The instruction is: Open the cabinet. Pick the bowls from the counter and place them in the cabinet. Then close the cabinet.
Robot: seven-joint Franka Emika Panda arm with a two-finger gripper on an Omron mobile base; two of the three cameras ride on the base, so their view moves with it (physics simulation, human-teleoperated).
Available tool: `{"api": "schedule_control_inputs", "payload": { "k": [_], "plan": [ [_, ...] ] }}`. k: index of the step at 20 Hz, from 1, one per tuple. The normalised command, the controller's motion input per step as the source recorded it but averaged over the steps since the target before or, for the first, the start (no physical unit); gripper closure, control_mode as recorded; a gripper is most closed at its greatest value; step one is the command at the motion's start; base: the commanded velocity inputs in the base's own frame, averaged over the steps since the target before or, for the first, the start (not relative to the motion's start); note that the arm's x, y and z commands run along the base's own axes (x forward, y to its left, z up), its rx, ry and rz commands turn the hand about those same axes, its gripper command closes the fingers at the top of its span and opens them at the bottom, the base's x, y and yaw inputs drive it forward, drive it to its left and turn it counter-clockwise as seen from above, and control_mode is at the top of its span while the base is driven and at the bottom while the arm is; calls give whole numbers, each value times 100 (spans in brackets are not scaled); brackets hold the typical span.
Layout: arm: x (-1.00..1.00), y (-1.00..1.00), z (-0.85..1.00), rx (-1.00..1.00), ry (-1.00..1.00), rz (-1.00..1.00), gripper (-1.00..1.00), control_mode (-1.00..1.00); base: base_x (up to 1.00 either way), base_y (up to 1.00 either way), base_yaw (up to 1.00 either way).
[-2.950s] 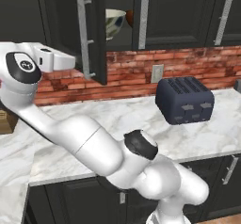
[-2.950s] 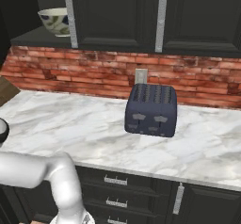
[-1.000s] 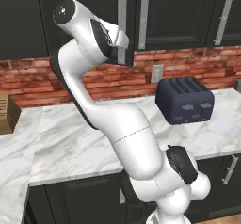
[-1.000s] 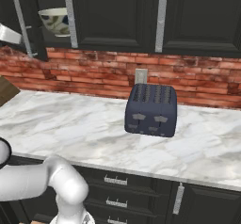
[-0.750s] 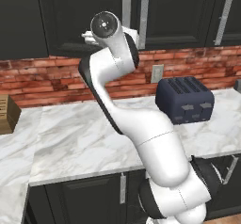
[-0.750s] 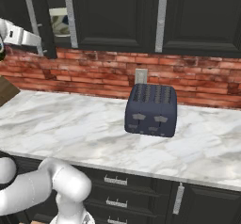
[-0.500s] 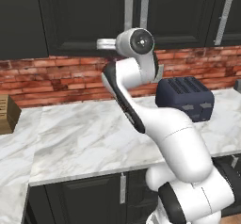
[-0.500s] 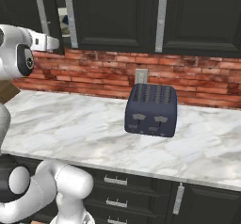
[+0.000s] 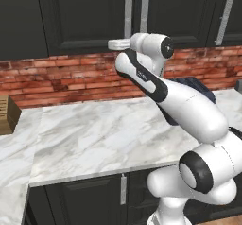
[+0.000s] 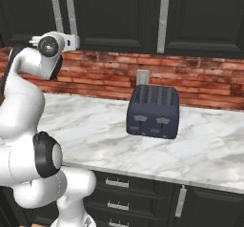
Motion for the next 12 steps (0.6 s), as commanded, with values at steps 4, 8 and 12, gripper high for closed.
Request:
{"api": "schedule_control_inputs", "payload": {
  "k": [4, 8, 12],
  "plan": [
    [100, -32, -24, 0, 0, 11, -100, -100, 0, 0, 0],
    [100, -26, -62, 3, 0, 12, -100, -100, 0, 0, 0],
    [100, -28, -96, 2, 0, 13, -100, -100, 0, 0, 0]
  ]
}}
